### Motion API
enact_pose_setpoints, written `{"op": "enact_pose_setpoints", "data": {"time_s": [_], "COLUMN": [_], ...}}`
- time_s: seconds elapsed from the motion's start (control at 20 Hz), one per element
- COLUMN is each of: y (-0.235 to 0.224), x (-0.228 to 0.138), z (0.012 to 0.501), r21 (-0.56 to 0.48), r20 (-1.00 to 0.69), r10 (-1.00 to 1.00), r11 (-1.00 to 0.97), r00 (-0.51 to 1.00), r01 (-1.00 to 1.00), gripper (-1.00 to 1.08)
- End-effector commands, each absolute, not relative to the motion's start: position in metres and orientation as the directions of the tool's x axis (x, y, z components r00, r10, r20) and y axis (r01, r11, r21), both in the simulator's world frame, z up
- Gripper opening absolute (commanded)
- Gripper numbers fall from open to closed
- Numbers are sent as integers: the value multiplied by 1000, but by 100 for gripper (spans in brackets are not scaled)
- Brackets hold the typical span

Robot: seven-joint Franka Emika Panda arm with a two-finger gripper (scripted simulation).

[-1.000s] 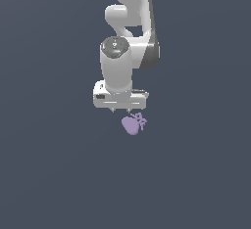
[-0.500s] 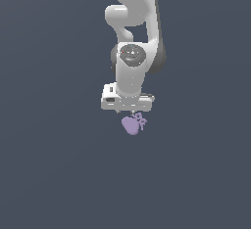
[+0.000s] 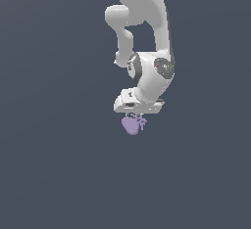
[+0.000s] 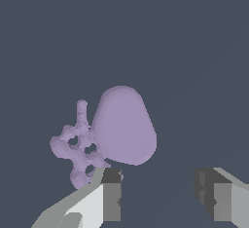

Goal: Pick up the object and move it to a goal position.

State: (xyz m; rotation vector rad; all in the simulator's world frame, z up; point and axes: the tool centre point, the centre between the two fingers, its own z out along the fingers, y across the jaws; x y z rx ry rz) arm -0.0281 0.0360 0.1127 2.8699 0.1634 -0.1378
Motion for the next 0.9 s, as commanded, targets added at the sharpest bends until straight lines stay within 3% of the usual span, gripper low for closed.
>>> {"op": "enact_pose_setpoints", "data": {"time_s": [0.0, 0.85], "y": [46, 108], "x": [-31, -48], "z": [104, 57], "r21": [306, 587], "r20": [-116, -127], "r10": [131, 361], "r11": [-938, -724], "r00": [985, 924], "r01": [161, 363], "gripper": [28, 28]}}
